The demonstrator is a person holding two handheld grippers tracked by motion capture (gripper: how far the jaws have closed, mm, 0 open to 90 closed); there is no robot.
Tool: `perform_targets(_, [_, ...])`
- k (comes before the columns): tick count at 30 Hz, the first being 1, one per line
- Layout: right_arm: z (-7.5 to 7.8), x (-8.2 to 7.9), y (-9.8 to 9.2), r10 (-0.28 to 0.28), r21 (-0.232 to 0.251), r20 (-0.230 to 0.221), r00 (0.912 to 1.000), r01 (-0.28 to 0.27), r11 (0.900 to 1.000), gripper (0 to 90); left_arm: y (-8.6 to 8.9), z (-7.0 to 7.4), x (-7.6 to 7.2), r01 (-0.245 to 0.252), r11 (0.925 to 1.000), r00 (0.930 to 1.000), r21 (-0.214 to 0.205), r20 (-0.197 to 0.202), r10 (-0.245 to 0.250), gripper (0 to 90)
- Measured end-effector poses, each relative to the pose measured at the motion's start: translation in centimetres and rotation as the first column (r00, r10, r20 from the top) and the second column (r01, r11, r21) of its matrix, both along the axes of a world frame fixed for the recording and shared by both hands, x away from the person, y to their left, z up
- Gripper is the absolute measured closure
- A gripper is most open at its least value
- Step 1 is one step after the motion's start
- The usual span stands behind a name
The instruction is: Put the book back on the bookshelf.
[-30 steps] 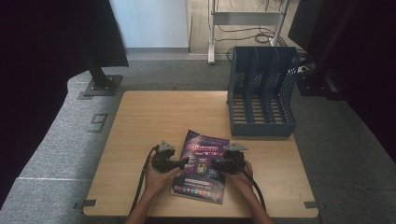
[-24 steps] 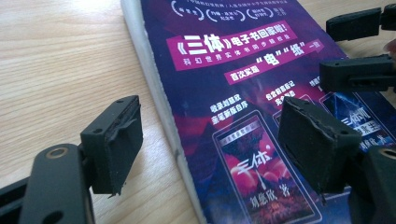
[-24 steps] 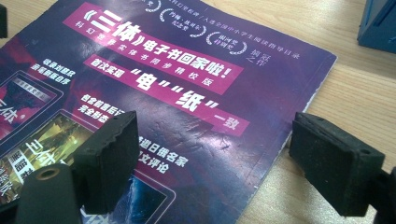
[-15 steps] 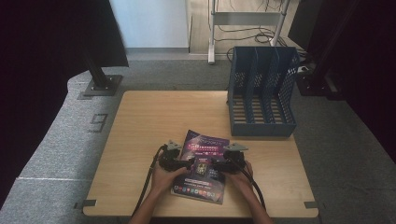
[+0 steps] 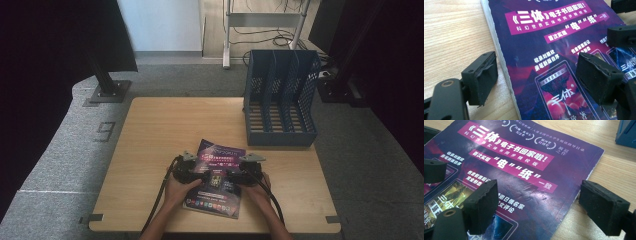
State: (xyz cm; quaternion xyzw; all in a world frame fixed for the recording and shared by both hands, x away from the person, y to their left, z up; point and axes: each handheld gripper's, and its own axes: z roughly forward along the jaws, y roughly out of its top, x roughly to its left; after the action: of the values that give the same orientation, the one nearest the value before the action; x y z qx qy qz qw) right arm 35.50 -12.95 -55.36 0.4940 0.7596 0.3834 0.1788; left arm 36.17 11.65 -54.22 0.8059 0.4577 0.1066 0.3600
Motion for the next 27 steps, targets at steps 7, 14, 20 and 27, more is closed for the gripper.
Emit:
perform_targets(7, [0.0, 0.0, 0.0, 0.0, 0.0, 0.0, 1.0, 0.0, 1.0, 15.7, -0.22, -0.02, 0.02, -0.007, 0.9999, 1.0, -0.016, -0.002, 0.007, 18.0])
perform_targets(14, [0.0, -0.02, 0.04, -0.002, -0.001, 0.001, 1.0, 0.002, 1.0, 15.7, -0.35, -0.02, -0.06, -0.018, 0.9998, 0.9998, -0.003, 0.006, 0.018, 19.5])
perform_targets(20, [0.0, -0.02, 0.05, -0.002, -0.002, 0.002, 1.0, 0.002, 1.0, 15.7, -0.05, 0.04, -0.04, -0.042, 0.9988, 0.9991, -0.027, -0.002, 0.042, 24.6])
perform_targets(27, [0.0, -0.04, 0.08, -0.005, -0.004, 0.002, 1.0, 0.005, 1.0, 15.7, 0.03, 0.22, -0.13, -0.062, 0.9977, 0.9981, -0.026, 0.003, 0.062, 31.7])
